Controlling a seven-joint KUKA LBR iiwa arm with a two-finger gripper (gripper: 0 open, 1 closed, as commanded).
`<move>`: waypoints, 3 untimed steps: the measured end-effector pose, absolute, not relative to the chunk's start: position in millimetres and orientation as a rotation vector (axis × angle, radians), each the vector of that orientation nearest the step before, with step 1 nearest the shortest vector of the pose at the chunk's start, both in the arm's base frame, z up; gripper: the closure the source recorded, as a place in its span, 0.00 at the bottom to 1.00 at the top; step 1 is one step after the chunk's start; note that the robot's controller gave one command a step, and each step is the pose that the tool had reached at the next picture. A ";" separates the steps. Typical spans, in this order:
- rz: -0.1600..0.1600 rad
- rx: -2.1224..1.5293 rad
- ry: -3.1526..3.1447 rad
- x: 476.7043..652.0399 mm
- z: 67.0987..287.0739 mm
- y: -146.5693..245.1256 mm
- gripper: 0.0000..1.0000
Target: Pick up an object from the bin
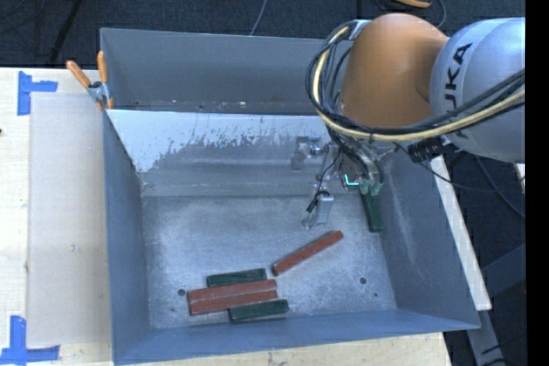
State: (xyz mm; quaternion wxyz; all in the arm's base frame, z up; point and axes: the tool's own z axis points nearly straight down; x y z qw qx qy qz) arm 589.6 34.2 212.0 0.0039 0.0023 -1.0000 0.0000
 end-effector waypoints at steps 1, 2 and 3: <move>-0.001 0.431 -3.105 547.6 100.2 -18.0 0.00; -0.001 0.522 -3.095 559.2 67.8 -35.4 0.00; -0.002 0.519 -3.098 559.8 69.8 -34.9 1.00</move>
Offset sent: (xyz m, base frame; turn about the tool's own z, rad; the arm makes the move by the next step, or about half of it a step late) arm -0.0401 -0.0514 -0.1083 -0.2730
